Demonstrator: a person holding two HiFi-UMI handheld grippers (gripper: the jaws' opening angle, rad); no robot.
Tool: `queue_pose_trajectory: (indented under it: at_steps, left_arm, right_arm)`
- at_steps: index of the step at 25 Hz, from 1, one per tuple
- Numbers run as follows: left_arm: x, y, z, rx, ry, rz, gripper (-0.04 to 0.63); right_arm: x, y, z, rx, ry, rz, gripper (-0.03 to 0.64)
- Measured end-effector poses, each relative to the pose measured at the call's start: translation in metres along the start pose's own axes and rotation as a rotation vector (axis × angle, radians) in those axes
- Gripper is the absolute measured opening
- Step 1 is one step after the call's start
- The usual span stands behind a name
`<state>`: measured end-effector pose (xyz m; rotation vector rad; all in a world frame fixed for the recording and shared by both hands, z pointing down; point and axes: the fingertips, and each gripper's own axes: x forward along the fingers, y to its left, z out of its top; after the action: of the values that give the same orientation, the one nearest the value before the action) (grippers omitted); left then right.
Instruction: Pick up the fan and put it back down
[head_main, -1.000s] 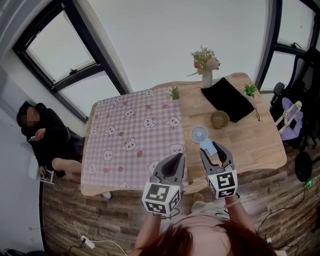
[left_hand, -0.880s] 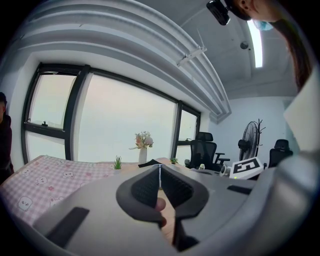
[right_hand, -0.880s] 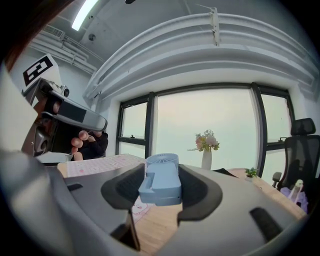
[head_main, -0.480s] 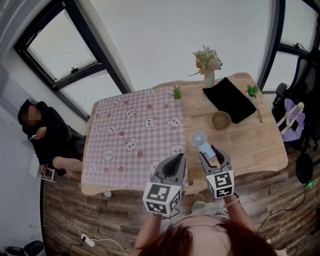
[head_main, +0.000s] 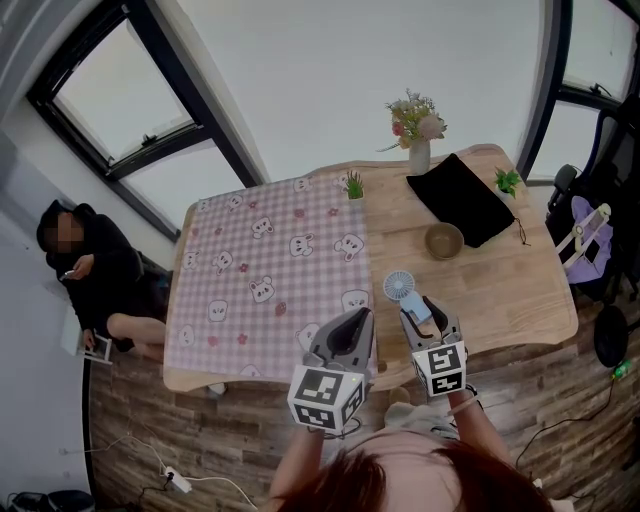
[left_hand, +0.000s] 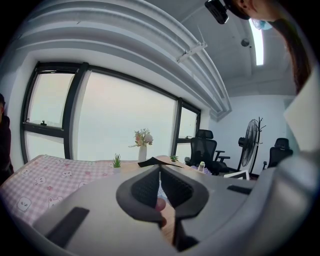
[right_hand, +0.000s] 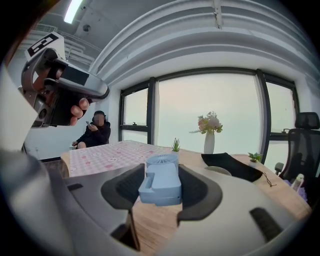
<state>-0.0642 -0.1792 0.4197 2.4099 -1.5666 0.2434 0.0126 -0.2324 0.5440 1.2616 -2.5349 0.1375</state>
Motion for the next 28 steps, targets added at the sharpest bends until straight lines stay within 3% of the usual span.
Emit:
queue_pose_trajectory:
  at_steps: [28]
  left_arm:
    - [0.015, 0.0, -0.004, -0.007, 0.03, 0.011, 0.014]
  right_arm:
    - [0.018, -0.003, -0.061, 0.015, 0.143, 0.04, 0.209]
